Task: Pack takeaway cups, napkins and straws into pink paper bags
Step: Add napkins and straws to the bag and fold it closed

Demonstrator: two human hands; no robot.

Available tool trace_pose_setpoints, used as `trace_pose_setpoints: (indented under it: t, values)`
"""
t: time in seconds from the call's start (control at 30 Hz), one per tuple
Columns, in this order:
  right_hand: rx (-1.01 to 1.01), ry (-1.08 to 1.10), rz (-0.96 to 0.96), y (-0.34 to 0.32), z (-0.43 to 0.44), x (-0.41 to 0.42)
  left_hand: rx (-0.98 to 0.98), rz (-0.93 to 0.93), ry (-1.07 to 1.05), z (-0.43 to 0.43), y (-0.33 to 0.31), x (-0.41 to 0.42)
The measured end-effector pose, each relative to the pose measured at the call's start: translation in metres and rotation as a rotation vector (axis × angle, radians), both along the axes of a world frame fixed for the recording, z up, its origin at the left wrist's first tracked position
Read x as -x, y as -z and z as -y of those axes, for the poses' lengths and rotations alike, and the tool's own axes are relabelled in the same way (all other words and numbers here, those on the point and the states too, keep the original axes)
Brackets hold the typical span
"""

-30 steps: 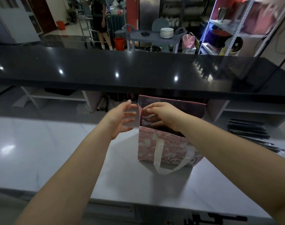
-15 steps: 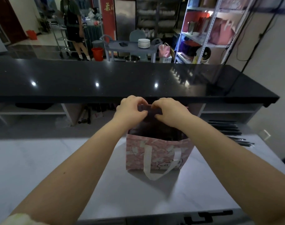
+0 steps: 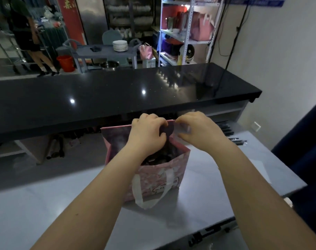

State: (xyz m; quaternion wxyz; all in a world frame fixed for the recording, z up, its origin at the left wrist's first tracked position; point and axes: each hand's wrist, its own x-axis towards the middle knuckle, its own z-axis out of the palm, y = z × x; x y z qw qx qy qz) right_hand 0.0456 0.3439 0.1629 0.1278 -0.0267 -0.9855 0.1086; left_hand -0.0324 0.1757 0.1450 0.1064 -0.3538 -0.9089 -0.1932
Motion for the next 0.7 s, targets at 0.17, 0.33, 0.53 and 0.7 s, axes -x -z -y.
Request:
trace_pose_setpoints:
  t: [0.17, 0.33, 0.53, 0.7]
  values:
    - [0.015, 0.167, -0.026, -0.011, -0.056, -0.037, 0.008, -0.038, 0.078, -0.076, -0.019, -0.015]
    - [0.061, 0.268, -0.083, -0.011, -0.128, -0.074, -0.007, -0.043, 0.039, -0.163, -0.017, -0.040]
    - [0.233, 0.313, -0.062, 0.024, -0.220, -0.102, 0.006, 0.070, 0.071, -0.264, 0.023, -0.061]
    - [0.303, 0.309, 0.038, 0.086, -0.280, -0.110, 0.054, 0.064, 0.136, -0.321, 0.085, -0.062]
